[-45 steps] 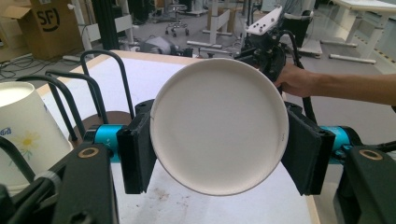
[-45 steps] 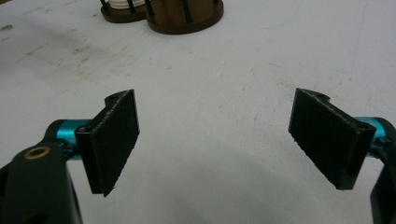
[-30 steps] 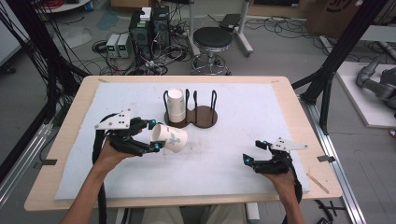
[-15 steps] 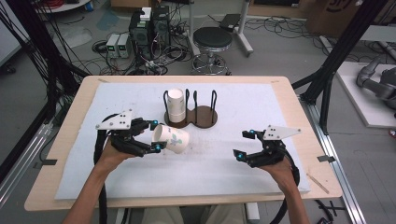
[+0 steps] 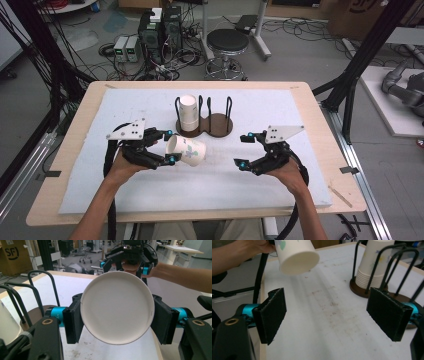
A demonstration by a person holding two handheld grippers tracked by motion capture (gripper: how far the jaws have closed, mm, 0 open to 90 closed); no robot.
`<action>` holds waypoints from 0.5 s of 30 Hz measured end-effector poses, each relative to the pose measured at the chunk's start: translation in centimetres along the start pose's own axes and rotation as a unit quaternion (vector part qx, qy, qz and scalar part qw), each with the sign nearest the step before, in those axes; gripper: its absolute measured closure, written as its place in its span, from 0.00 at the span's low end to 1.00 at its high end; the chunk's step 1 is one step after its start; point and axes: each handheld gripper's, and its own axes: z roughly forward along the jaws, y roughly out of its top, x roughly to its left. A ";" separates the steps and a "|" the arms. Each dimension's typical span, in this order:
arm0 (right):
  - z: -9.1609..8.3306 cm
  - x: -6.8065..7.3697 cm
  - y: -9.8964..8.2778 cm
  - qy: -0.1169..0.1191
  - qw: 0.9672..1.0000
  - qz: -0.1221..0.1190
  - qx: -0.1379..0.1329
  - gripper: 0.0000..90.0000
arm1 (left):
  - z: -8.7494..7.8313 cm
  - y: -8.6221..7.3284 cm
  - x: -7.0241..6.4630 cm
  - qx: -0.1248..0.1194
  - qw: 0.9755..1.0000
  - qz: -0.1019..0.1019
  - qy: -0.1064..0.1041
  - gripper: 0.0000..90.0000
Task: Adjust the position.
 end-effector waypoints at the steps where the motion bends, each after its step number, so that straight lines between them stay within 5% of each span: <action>1: 0.2 0.0 0.2 0.002 1.000 -0.002 -0.001 0.18 | 0.1 0.0 0.0 0.000 1.000 0.001 -0.001 0.39; 15: 2.4 0.2 2.2 0.056 0.998 -0.022 -0.006 0.18 | 0.9 -0.6 0.0 -0.015 1.000 -0.015 -0.014 0.39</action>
